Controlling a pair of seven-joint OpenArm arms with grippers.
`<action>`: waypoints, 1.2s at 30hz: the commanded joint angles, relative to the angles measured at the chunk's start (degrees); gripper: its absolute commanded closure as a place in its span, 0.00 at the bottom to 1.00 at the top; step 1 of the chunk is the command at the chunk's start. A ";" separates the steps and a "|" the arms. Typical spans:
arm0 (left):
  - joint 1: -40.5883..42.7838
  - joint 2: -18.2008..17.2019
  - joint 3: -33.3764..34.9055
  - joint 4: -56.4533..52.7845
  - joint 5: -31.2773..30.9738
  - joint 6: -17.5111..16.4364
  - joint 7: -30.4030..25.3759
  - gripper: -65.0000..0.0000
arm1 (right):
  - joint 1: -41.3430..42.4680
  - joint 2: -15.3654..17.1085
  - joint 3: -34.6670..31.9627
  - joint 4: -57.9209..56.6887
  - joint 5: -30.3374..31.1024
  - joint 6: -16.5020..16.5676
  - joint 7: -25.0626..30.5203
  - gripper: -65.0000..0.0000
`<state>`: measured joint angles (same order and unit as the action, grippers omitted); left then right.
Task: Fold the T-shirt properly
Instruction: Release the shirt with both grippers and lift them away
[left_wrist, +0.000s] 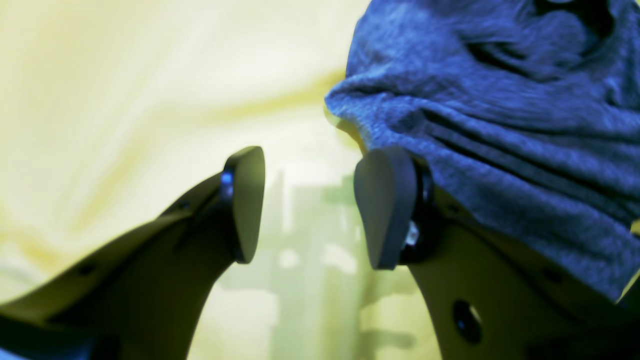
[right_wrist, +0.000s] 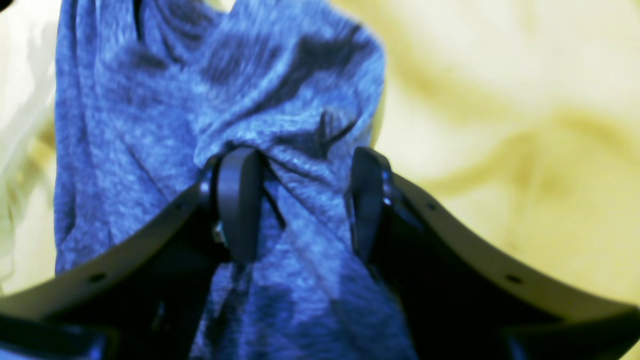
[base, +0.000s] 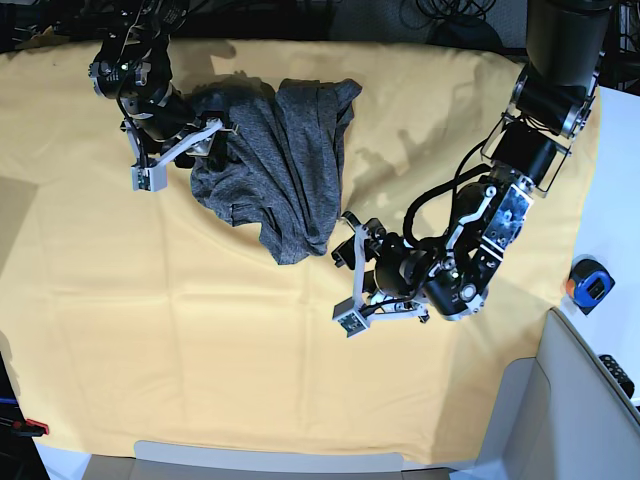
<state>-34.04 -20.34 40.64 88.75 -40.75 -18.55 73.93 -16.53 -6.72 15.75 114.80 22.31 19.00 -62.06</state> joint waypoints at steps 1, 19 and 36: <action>-0.11 -1.33 -2.36 2.72 -0.26 0.04 0.49 0.52 | 0.40 0.00 0.03 2.16 0.60 0.20 1.10 0.57; 30.92 -1.86 -37.70 24.79 -0.43 -11.65 5.15 0.52 | 14.38 5.18 -0.23 -0.47 0.77 -5.33 0.92 0.57; 35.58 -1.68 -40.16 24.70 -0.43 -14.47 5.06 0.52 | 16.84 11.07 -1.11 -11.73 7.10 3.72 -9.81 0.57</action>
<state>2.24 -21.54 0.67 112.60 -40.69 -33.04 79.55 -0.64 3.97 14.74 102.13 28.49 22.76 -73.10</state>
